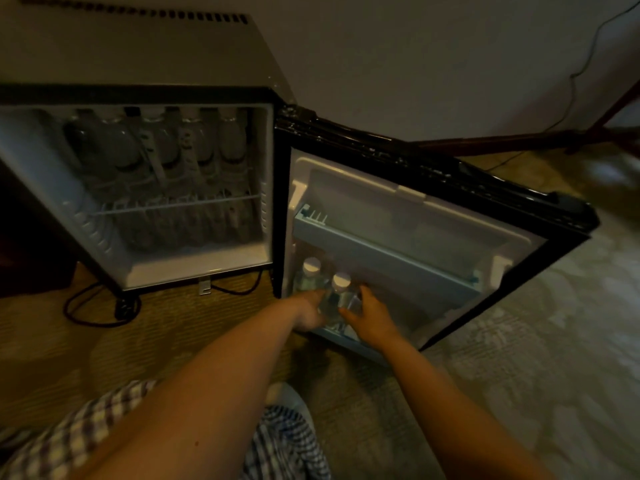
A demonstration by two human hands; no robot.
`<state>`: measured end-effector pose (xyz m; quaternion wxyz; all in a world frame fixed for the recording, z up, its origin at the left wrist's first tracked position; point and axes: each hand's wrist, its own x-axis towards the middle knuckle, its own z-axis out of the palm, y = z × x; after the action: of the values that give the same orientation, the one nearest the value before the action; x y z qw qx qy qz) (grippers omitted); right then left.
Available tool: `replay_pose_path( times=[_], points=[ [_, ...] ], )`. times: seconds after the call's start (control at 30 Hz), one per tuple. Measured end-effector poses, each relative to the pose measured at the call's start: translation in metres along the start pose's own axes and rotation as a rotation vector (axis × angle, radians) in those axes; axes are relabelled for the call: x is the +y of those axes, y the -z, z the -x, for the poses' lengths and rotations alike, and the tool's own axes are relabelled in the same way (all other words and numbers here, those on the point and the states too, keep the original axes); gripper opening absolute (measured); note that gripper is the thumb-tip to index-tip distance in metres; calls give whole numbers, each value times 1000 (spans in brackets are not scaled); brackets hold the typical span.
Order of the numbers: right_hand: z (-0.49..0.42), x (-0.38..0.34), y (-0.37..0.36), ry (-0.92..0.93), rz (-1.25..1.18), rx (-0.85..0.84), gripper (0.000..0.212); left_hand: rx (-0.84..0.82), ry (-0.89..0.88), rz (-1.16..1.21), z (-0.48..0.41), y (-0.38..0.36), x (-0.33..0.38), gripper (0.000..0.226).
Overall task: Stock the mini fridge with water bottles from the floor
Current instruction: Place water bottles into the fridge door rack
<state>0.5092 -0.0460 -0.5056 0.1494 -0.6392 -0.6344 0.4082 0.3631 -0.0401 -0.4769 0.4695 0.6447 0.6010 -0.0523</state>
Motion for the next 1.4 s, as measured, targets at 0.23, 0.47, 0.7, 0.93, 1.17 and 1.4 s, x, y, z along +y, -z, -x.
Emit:
replay_pose_path(
  times=[0.23,0.47,0.7,0.93,1.17,1.4],
  points=[
    [50,23,43,-14,159,-86,38,-54,-39,-145,13,-16,36,45],
    [124,57,100,-10,230,-83,33,-164,-175,-206,37,-41,94,43],
    [207,104,159,-111,221,-15,32,-224,-273,-186,49,-86,154,45],
    [276,167,195,-271,189,126,34,-268,-341,-165,50,-176,212,39],
    [306,257,178,-462,115,238,38,-334,-393,-248,41,-263,240,28],
    [290,309,145,-522,192,279,61,-288,-319,-168,19,-318,223,28]
  ],
)
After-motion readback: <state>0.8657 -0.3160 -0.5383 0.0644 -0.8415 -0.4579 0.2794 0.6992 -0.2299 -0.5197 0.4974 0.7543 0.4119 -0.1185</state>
